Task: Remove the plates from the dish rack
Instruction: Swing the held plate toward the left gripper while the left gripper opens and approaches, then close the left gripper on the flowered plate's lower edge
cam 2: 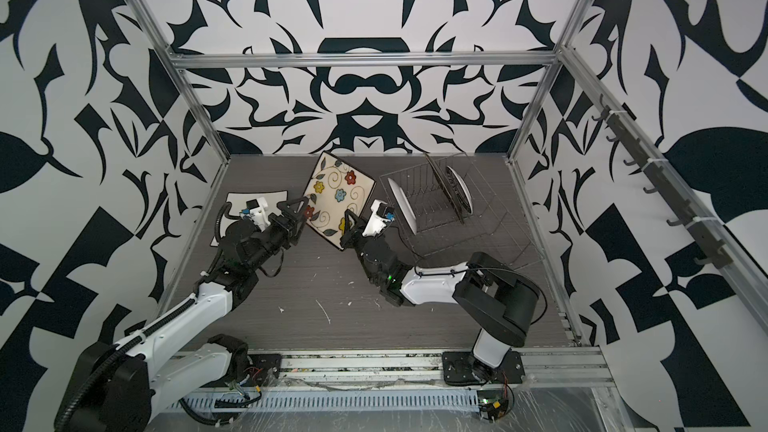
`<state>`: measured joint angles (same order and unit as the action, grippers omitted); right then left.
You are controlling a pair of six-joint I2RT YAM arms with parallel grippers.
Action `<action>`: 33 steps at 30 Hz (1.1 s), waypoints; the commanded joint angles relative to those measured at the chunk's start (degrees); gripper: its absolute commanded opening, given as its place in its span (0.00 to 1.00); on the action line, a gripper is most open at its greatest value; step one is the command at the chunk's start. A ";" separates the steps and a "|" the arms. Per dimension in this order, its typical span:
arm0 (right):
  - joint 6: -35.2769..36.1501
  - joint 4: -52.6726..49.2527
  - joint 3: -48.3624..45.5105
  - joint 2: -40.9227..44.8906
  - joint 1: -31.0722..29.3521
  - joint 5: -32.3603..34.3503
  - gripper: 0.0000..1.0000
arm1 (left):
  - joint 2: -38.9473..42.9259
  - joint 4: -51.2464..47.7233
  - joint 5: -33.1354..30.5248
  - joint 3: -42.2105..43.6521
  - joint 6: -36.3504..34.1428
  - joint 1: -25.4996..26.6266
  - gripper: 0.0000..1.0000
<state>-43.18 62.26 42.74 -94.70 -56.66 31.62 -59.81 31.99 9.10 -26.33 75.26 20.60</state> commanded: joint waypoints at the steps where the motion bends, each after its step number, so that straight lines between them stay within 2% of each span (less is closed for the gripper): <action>1: 0.01 17.50 6.55 3.99 -0.35 3.50 0.00 | 0.88 2.11 0.04 1.13 0.43 0.14 0.98; 6: -2.47 13.43 7.52 4.61 -1.22 7.88 0.00 | 1.28 1.91 -0.20 1.40 0.49 0.14 0.98; 16: -22.09 -6.11 7.76 11.24 -1.96 14.50 0.00 | 0.41 3.02 -0.94 1.96 0.63 0.14 0.98; 20: -27.83 -4.47 6.17 11.40 -2.03 13.36 0.00 | -0.76 4.02 -0.48 1.64 1.19 0.14 0.98; 23: -28.72 -1.35 5.61 10.77 -2.05 12.26 0.00 | -1.44 6.00 -0.10 1.93 2.00 0.21 0.98; 33: -30.56 -0.68 6.11 10.72 -2.01 10.07 0.00 | -4.14 11.96 3.37 1.27 3.92 0.23 0.93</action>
<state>-71.68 47.55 46.02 -87.07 -58.28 42.50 -63.42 39.07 10.57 -25.63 78.26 20.64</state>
